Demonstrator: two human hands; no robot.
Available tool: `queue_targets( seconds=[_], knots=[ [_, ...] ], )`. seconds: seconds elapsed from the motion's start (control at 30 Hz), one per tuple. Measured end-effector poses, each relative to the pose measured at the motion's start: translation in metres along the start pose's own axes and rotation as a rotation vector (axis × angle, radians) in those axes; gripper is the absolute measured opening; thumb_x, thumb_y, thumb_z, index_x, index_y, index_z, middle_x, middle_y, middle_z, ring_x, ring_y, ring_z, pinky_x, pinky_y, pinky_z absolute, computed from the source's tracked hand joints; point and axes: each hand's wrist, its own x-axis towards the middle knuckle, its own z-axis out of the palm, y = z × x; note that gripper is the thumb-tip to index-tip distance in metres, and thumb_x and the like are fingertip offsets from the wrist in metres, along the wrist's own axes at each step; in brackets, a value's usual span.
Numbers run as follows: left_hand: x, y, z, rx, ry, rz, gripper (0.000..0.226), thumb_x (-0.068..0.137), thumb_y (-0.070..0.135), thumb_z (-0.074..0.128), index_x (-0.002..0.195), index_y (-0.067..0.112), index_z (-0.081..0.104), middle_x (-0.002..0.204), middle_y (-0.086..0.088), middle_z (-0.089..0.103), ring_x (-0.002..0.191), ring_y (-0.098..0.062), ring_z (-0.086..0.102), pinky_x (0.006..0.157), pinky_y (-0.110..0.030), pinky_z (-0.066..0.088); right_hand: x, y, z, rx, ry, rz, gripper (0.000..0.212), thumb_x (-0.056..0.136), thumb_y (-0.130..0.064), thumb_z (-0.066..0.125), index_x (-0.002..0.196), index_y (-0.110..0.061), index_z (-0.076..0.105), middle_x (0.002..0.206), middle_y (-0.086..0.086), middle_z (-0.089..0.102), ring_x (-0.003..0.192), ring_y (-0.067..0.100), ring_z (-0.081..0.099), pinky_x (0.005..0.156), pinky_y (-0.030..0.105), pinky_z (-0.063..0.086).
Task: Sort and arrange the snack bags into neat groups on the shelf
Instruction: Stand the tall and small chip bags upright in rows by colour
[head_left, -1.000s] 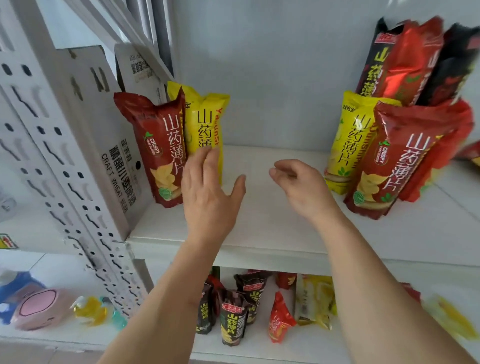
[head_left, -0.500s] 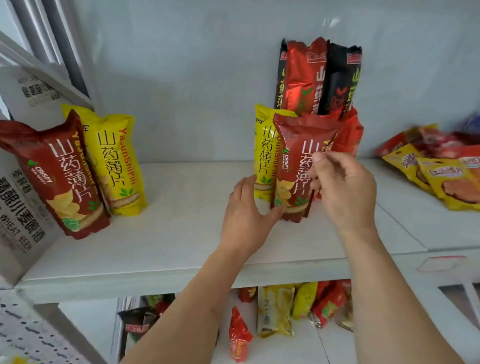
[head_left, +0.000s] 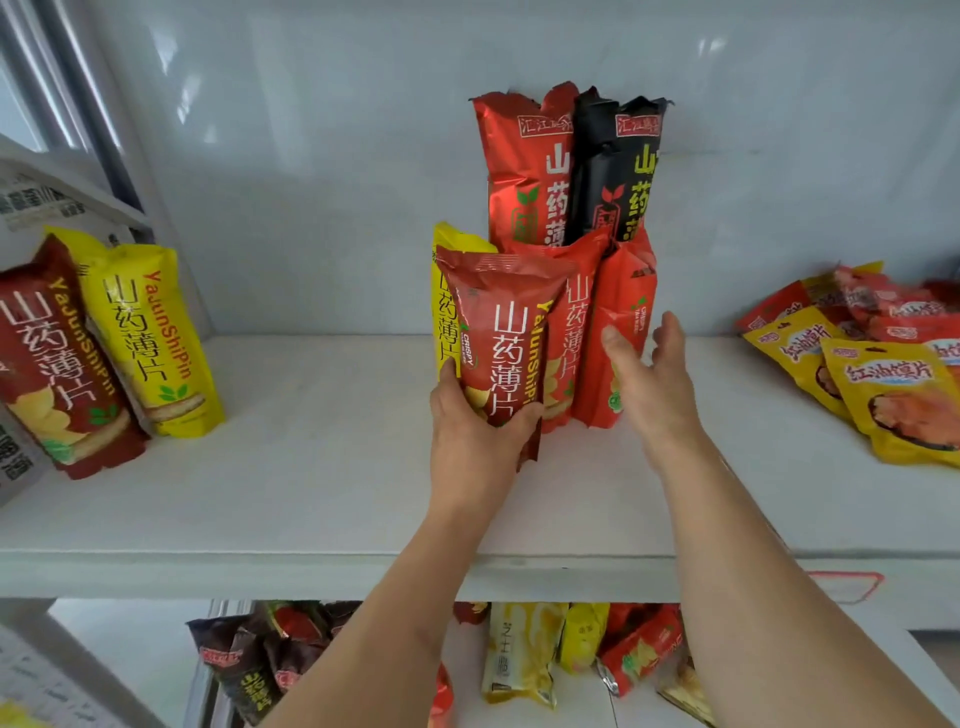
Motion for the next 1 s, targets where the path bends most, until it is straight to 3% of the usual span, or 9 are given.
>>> queue_targets(
  seconds=[0.1,0.2,0.27,0.33,0.43,0.57,0.7,0.8,1.0],
  knots=[
    [0.001,-0.002,-0.003,0.039,0.017,0.008,0.099,0.073,0.044,0.086,0.152,0.025,0.029,0.130,0.008,0.038,0.111,-0.011,0.054,0.098,-0.042,0.054,0.004,0.010,0.002,0.045,-0.068,0.034,0.098,0.082,-0.057,0.064,0.157,-0.026,0.009,0.155,-0.006,0.037,0.138,0.015,0.040,0.114,0.040,0.033],
    [0.001,-0.004,-0.010,0.051,0.015,0.023,0.105,0.067,0.048,0.089,0.150,0.027,0.029,0.131,0.010,0.036,0.114,-0.011,0.055,0.095,-0.046,0.056,0.004,0.015,0.004,0.032,-0.022,0.022,0.097,0.079,-0.055,0.070,0.155,-0.026,0.016,0.150,-0.001,0.043,0.134,0.018,0.046,0.110,0.044,0.040],
    [0.001,-0.005,-0.015,0.031,-0.002,0.022,0.112,0.060,0.053,0.091,0.149,0.032,0.027,0.134,0.011,0.041,0.120,-0.011,0.055,0.097,-0.045,0.056,0.003,0.016,0.005,-0.007,0.005,0.013,0.097,0.069,-0.064,0.072,0.150,-0.031,0.030,0.142,0.001,0.046,0.129,0.020,0.050,0.106,0.046,0.044],
    [0.002,-0.007,-0.019,-0.023,-0.046,0.009,0.113,0.057,0.051,0.094,0.147,0.039,0.027,0.131,0.013,0.051,0.116,-0.008,0.059,0.092,-0.041,0.059,-0.001,0.016,0.006,-0.053,0.005,-0.025,0.081,0.062,-0.069,0.070,0.133,-0.035,0.052,0.127,0.000,0.046,0.123,0.021,0.050,0.103,0.046,0.046],
    [0.000,-0.010,-0.025,-0.045,-0.114,-0.012,0.107,0.067,0.033,0.093,0.149,0.040,0.023,0.119,0.018,0.058,0.100,-0.006,0.067,0.074,-0.029,0.062,-0.006,0.017,0.008,-0.017,0.034,-0.040,0.070,0.064,-0.060,0.079,0.122,-0.029,0.053,0.123,-0.004,0.045,0.122,0.018,0.050,0.097,0.039,0.049],
    [-0.003,-0.018,-0.036,-0.010,-0.071,-0.003,0.099,0.064,0.043,0.093,0.142,0.041,0.032,0.124,0.014,0.062,0.108,-0.011,0.066,0.085,-0.043,0.062,-0.023,0.013,0.012,0.058,0.052,-0.068,0.066,0.071,-0.040,0.084,0.118,-0.027,0.040,0.103,-0.019,0.056,0.095,0.000,0.061,0.068,0.015,0.045],
    [-0.004,-0.026,-0.055,0.012,-0.020,-0.003,0.096,0.064,0.049,0.091,0.142,0.038,0.035,0.124,0.016,0.060,0.110,-0.007,0.063,0.086,-0.042,0.061,-0.050,0.006,0.028,0.057,0.026,-0.134,0.088,0.063,-0.049,0.086,0.134,-0.038,0.035,0.120,-0.015,0.058,0.103,0.001,0.061,0.080,0.024,0.052],
    [-0.004,-0.032,-0.076,0.034,0.028,-0.004,0.094,0.067,0.046,0.090,0.143,0.035,0.035,0.126,0.015,0.060,0.109,-0.006,0.062,0.085,-0.038,0.061,-0.063,0.001,0.049,0.045,0.000,-0.154,0.087,0.053,-0.065,0.080,0.128,-0.040,0.043,0.118,-0.014,0.059,0.104,0.005,0.062,0.086,0.035,0.056],
    [0.005,-0.046,-0.130,0.102,0.178,-0.041,0.097,0.067,0.044,0.091,0.144,0.034,0.034,0.128,0.011,0.057,0.110,-0.013,0.062,0.088,-0.044,0.059,-0.087,-0.011,0.099,0.055,-0.058,-0.179,0.087,0.052,-0.073,0.072,0.126,-0.038,0.043,0.119,-0.012,0.057,0.104,0.005,0.059,0.086,0.030,0.052]
  ],
)
